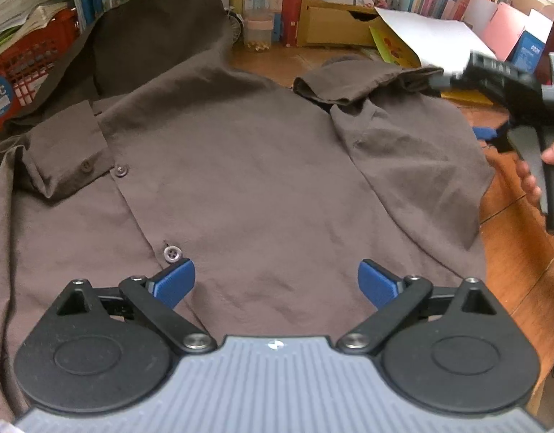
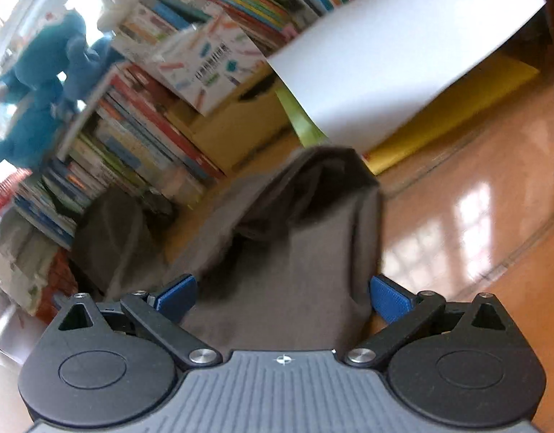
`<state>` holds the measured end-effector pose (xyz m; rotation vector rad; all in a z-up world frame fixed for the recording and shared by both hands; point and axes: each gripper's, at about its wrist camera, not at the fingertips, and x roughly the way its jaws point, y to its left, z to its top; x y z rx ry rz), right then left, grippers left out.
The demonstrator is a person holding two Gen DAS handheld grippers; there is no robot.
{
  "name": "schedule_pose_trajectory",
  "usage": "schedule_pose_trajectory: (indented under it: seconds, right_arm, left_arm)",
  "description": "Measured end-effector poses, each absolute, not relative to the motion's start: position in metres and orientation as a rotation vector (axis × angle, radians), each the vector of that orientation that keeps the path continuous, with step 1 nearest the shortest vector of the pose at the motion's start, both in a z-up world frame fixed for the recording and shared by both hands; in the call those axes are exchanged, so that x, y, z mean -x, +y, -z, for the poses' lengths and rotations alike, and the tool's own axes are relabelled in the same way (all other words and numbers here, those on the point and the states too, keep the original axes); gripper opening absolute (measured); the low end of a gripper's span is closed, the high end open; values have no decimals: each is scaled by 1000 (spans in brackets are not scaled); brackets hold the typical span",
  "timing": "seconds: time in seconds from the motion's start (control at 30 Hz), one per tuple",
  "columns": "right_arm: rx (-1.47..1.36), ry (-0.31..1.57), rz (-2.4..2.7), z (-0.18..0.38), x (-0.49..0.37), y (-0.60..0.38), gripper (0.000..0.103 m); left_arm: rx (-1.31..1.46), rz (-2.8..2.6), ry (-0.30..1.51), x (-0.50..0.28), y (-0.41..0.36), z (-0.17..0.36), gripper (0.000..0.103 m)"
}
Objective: Fold clothes
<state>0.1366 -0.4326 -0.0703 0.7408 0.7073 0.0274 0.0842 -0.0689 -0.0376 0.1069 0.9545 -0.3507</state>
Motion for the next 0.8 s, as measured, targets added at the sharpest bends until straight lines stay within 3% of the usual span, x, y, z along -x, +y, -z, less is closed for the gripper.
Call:
schedule_pose_trajectory:
  seconds: [0.07, 0.1, 0.13, 0.17, 0.8]
  right_arm:
    - [-782, 699, -59, 74, -144, -434, 91]
    - [-793, 710, -58, 76, -148, -434, 70]
    - [-791, 733, -37, 78, -151, -433, 21]
    - [-790, 755, -16, 80, -155, -432, 3]
    - [-457, 667, 183, 6, 2, -424, 3]
  left_arm:
    - [-109, 345, 971, -85, -69, 42, 98]
    - [-113, 343, 973, -85, -70, 44, 99]
    - [-120, 342, 971, -84, -71, 45, 100]
    - [-127, 340, 971, -84, -71, 45, 100]
    - [-212, 469, 1008, -59, -79, 42, 100]
